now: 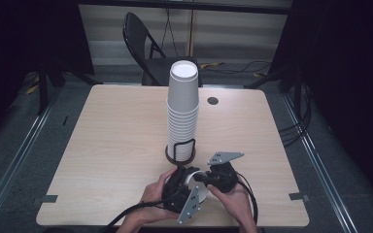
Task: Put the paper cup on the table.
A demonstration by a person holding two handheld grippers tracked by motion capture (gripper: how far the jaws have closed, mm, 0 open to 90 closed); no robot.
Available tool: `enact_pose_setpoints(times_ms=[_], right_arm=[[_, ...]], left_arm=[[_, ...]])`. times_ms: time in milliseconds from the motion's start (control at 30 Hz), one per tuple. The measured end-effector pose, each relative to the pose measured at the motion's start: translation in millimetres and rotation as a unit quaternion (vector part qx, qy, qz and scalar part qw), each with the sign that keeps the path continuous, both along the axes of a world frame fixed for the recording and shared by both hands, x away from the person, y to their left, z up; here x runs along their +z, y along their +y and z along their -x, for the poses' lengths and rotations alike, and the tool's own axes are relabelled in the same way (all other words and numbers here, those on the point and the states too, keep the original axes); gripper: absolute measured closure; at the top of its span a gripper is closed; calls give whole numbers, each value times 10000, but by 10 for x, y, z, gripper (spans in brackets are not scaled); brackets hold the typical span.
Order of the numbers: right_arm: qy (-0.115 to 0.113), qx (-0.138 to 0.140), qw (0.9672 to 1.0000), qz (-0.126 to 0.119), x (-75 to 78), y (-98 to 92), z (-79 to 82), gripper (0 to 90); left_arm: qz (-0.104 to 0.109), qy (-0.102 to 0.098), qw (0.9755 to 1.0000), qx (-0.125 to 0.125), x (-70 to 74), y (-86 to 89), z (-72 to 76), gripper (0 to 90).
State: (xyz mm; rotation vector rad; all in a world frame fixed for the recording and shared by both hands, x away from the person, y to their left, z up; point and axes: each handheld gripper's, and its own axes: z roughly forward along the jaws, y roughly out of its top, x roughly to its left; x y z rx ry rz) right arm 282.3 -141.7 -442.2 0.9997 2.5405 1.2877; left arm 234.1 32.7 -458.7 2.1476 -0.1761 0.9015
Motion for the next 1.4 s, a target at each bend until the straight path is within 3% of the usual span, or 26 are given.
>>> enact_pose_setpoints(times_ms=[133,267,567,833,1033,1400], right_arm=[[49,-39,9999,-114,-22,-6,0,873],[107,-104,9993,-337,-30,-20,-5,860],[-15,-328,9973,-660,-32,-66,41,778],[-254,-430,9944,-935,-47,-104,96,699],[-404,-547,9918,-1081,-36,-129,104,652],[-713,-803,9832,-1476,1,-246,140,573]], left_arm=[[93,123,9999,-36,6,21,-17,89],[329,163,9993,-23,22,48,-25,93],[559,252,9980,132,16,107,-72,94],[992,588,9929,292,42,221,-184,95],[1253,885,9873,406,26,289,-262,95],[1559,1209,9784,610,41,433,-372,96]])
